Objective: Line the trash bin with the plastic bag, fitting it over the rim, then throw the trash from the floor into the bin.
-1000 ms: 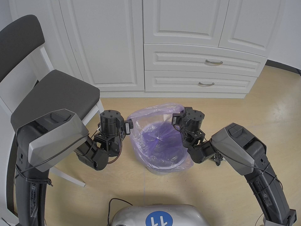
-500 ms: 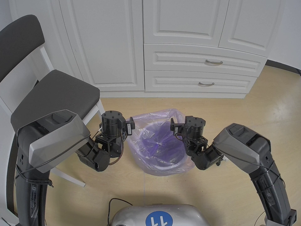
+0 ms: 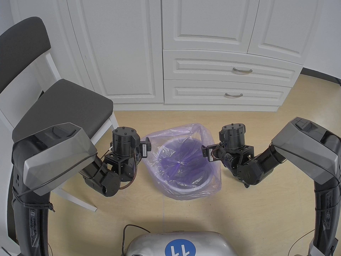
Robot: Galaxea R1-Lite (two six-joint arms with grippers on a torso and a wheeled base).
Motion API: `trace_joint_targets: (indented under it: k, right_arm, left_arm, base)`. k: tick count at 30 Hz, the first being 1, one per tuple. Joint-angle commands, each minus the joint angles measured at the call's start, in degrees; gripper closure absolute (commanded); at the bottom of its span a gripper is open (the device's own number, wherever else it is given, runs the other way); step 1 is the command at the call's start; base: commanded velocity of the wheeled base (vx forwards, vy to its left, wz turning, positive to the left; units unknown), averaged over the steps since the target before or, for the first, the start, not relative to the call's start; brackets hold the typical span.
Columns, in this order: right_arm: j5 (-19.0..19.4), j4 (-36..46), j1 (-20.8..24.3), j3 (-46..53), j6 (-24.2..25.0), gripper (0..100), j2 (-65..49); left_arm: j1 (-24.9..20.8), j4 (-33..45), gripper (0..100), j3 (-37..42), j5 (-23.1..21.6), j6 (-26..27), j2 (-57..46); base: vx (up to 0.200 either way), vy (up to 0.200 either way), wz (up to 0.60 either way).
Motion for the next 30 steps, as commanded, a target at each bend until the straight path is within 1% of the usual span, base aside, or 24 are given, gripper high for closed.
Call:
trace_joint_targets:
  k: [1,5,6,10,18,21,25,30]
  right_arm:
    - [0.56,0.95,-0.41,-3.56,1.38,0,3.64]
    - [0.39,1.12,-1.99,-6.02,1.38,0,6.46]
    - [0.21,1.56,-3.49,-7.69,1.11,0,7.42]
    - [0.39,3.58,-5.69,-8.66,0.94,0,7.07]
    - [0.48,4.9,-8.5,-13.32,0.76,0,9.8]
    - [0.48,5.08,-9.64,-17.01,1.55,0,11.64]
    - [0.48,5.16,-11.05,-19.38,1.73,0,13.49]
    - [0.48,5.25,-11.84,-22.19,1.73,0,16.21]
  left_arm:
    - [0.35,1.2,0,0.32,-0.28,0.34,0.7]
    - [0.96,1.29,0,-0.65,-0.28,0.34,2.19]
    - [1.23,1.29,0,-0.91,-0.28,0.34,2.63]
    - [1.4,1.29,0,-2.32,-0.19,0.34,4.65]
    - [2.28,1.2,0,-3.99,-0.19,0.16,6.67]
    - [2.46,0.41,0,-6.36,-0.19,-0.28,8.7]
    - [3.51,-0.29,0,-10.75,-0.1,-2.03,11.16]
    - [4.57,-0.29,0,-13.65,-0.1,-3.26,13.27]
  base:
    - [0.0,0.0,0.0]
    - [0.0,0.0,0.0]
    - [0.0,0.0,0.0]
    - [0.0,0.0,0.0]
    - [0.0,0.0,0.0]
    - [0.0,0.0,0.0]
    - [0.0,0.0,0.0]
    - [0.0,0.0,0.0]
